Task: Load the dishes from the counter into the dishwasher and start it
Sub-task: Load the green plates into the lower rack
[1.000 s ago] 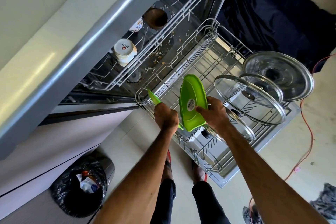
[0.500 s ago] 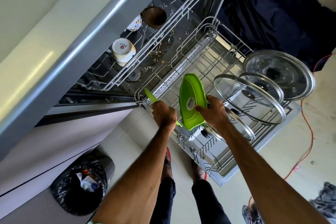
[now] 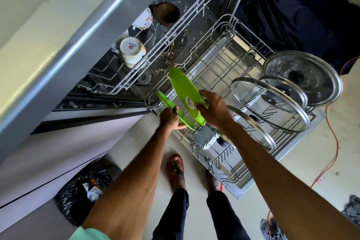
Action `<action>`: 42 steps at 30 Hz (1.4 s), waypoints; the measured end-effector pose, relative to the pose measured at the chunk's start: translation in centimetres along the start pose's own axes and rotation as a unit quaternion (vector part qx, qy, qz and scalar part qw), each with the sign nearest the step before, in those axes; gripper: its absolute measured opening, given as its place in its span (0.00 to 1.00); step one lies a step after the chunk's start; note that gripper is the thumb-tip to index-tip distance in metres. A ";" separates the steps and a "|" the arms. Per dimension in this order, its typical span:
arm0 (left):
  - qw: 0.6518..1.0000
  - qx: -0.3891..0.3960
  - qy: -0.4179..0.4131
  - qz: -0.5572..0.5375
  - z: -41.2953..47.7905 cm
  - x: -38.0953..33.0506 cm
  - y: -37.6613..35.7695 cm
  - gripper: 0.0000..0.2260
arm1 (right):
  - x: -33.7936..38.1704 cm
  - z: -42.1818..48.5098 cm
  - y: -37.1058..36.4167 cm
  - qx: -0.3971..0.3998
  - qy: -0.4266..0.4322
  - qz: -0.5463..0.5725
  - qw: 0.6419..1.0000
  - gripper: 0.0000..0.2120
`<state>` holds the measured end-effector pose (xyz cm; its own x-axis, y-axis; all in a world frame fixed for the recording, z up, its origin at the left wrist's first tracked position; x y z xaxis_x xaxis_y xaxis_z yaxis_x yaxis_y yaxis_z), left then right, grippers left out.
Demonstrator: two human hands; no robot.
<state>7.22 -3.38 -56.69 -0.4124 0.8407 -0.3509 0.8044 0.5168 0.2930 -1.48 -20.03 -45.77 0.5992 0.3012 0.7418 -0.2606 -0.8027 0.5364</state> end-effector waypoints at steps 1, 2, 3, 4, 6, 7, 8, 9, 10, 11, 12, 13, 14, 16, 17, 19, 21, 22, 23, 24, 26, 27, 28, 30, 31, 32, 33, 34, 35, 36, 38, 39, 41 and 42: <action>0.999 0.010 0.013 -0.030 -0.1 0.0 0.2 0.24 | 0.7 0.4 -0.7 0.005 0.016 -0.011 1.000 0.13; 0.997 0.016 0.025 -0.065 -0.2 0.2 0.5 0.21 | 1.3 0.7 -1.6 0.011 0.025 -0.020 0.999 0.14; 0.995 0.021 0.032 -0.091 -0.4 0.2 0.6 0.20 | 1.7 1.0 -2.6 0.020 0.029 -0.029 0.999 0.14; 0.993 0.027 0.032 -0.107 -0.7 0.2 0.6 0.19 | 1.9 1.1 -3.7 0.034 0.024 -0.038 0.998 0.15; 0.991 0.039 0.030 -0.122 -1.0 0.4 0.5 0.18 | 1.7 1.0 -5.8 0.061 0.008 -0.056 0.997 0.15; 0.991 0.042 0.027 -0.127 -1.2 0.4 0.4 0.18 | 1.4 0.8 -6.7 0.069 0.000 -0.060 0.996 0.15; 0.990 0.044 0.024 -0.130 -1.3 0.3 0.4 0.17 | 1.2 0.5 -7.3 0.073 -0.003 -0.064 0.995 0.17; 0.990 0.046 0.020 -0.133 -1.5 0.2 0.3 0.16 | 0.8 0.1 -7.9 0.076 -0.003 -0.072 0.995 0.18; 0.990 0.048 0.020 -0.133 -1.8 0.1 0.2 0.15 | 0.4 -0.3 -8.5 0.077 -0.001 -0.084 0.994 0.19; 0.989 0.052 0.020 -0.139 -2.2 -0.1 0.1 0.14 | -0.1 -0.8 -8.9 0.078 -0.004 -0.095 0.992 0.19; 0.987 0.057 0.025 -0.149 -2.5 -0.2 0.0 0.13 | -0.6 -1.2 -9.2 0.080 -0.009 -0.105 0.991 0.19; 0.984 0.066 0.030 -0.162 -2.6 -0.1 -0.2 0.12 | -1.3 -1.5 -9.5 0.080 -0.017 -0.115 0.990 0.19; 0.982 0.076 0.034 -0.167 -2.7 -0.1 -0.3 0.12 | -2.1 -1.7 -9.7 0.079 -0.027 -0.125 0.989 0.18; 0.983 0.090 0.030 -0.160 -2.8 0.0 -0.4 0.14 | -3.4 -1.5 -9.9 0.083 -0.044 -0.145 0.985 0.19; 0.984 0.094 0.021 -0.148 -2.6 0.2 -0.4 0.15 | -4.1 -1.1 -10.0 0.085 -0.052 -0.146 0.984 0.20; 0.988 0.098 0.007 -0.122 -2.4 0.4 -0.3 0.16 | -4.7 -0.4 -10.2 0.089 -0.066 -0.140 0.984 0.22; 0.991 0.092 0.000 -0.102 -2.2 0.3 -0.3 0.17 | -4.4 0.5 -10.3 0.082 -0.067 -0.125 0.987 0.21; 0.992 0.087 0.000 -0.094 -2.2 0.3 -0.2 0.17 | -4.3 0.8 -10.5 0.078 -0.066 -0.115 0.988 0.21; 0.993 0.083 -0.001 -0.089 -2.1 0.3 -0.2 0.17 | -4.3 1.2 -10.8 0.078 -0.066 -0.111 0.989 0.22; 0.993 0.079 -0.003 -0.083 -2.1 0.3 -0.2 0.18 | -4.8 1.3 -11.3 0.084 -0.074 -0.113 0.987 0.23; 0.995 0.071 -0.007 -0.076 -2.2 0.2 -0.2 0.19 | -5.4 1.2 -11.8 0.088 -0.084 -0.121 0.985 0.24; 0.995 0.062 -0.011 -0.073 -2.4 0.1 -0.1 0.20 | -5.6 0.9 -11.7 0.088 -0.090 -0.126 0.984 0.23; 0.997 0.050 -0.014 -0.064 -2.6 0.1 0.0 0.20 | -5.7 0.4 -11.1 0.085 -0.106 -0.124 0.983 0.21; 0.999 0.019 -0.019 -0.032 -3.0 0.0 0.5 0.20 | -6.0 -0.4 -10.1 0.090 -0.129 -0.139 0.978 0.18; 1.000 0.007 -0.022 -0.014 -3.2 0.0 0.6 0.19 | -6.6 -0.7 -9.9 0.093 -0.137 -0.146 0.975 0.17; 1.000 0.000 -0.024 -0.002 -3.5 -0.1 0.7 0.19 | -7.0 -0.9 -9.6 0.097 -0.141 -0.147 0.974 0.17; 1.000 -0.002 -0.029 0.004 -3.7 -0.2 0.7 0.20 | -7.2 -1.2 -9.4 0.100 -0.136 -0.152 0.974 0.16; 0.999 -0.003 -0.031 0.007 -4.0 -0.4 0.8 0.20 | -7.5 -1.4 -9.2 0.096 -0.128 -0.145 0.976 0.16; 0.999 -0.003 -0.032 0.012 -4.2 -0.6 0.8 0.19 | -7.5 -1.7 -9.0 0.097 -0.126 -0.129 0.979 0.18; 0.999 -0.005 -0.029 0.018 -4.3 -0.6 0.9 0.19 | -7.3 -2.1 -8.8 0.106 -0.126 -0.127 0.978 0.20; 0.999 -0.023 -0.025 0.033 -5.1 -0.6 1.5 0.20 | -6.6 -3.2 -8.1 0.112 -0.142 -0.142 0.973 0.25; 0.998 -0.034 -0.025 0.052 -5.6 -0.6 1.9 0.22 | -6.0 -3.8 -7.5 0.110 -0.150 -0.147 0.972 0.26; 0.990 -0.053 -0.033 0.127 -6.6 -0.7 2.9 0.24 | -4.5 -4.7 -6.6 0.105 -0.141 -0.147 0.973 0.30; 0.984 -0.062 -0.041 0.163 -7.9 -1.2 3.7 0.21 | -3.2 -5.1 -5.8 0.105 -0.135 -0.147 0.974 0.32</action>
<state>7.31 -1.21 -48.13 -0.1016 0.9519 -0.2890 0.8276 0.2421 0.5065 -5.76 -13.72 -49.13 0.8098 0.4103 0.4193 0.0960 -0.7977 0.5953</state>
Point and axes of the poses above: each hand's wrist, its own z-axis towards the middle knuckle, its own y-axis out of the back of the hand, x = y × z, the point moved 7 cm from there along z, towards the middle knuckle, and after that the axes turned 2 degrees about z, right-handed, at the moved point
